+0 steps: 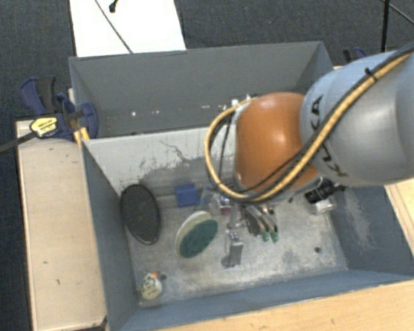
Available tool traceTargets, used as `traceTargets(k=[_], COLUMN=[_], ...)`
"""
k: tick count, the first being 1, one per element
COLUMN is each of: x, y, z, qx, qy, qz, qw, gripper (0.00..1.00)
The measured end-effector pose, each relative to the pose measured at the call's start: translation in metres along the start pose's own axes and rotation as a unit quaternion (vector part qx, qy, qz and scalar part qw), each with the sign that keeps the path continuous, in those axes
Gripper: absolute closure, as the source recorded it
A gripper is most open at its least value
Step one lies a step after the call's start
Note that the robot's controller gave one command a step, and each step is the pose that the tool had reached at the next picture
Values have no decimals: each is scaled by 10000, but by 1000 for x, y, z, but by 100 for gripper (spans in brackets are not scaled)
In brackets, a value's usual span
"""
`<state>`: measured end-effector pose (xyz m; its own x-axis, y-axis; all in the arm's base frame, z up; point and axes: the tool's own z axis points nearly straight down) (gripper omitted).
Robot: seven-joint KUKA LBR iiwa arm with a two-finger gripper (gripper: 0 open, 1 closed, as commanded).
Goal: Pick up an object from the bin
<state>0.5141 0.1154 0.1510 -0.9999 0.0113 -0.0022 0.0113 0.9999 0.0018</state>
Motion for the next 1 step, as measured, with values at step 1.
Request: traceTargets(k=[1], x=[-27], y=[27], z=[76], qx=[3], qy=[-48], qz=[2012], qw=[9795], gripper=[0])
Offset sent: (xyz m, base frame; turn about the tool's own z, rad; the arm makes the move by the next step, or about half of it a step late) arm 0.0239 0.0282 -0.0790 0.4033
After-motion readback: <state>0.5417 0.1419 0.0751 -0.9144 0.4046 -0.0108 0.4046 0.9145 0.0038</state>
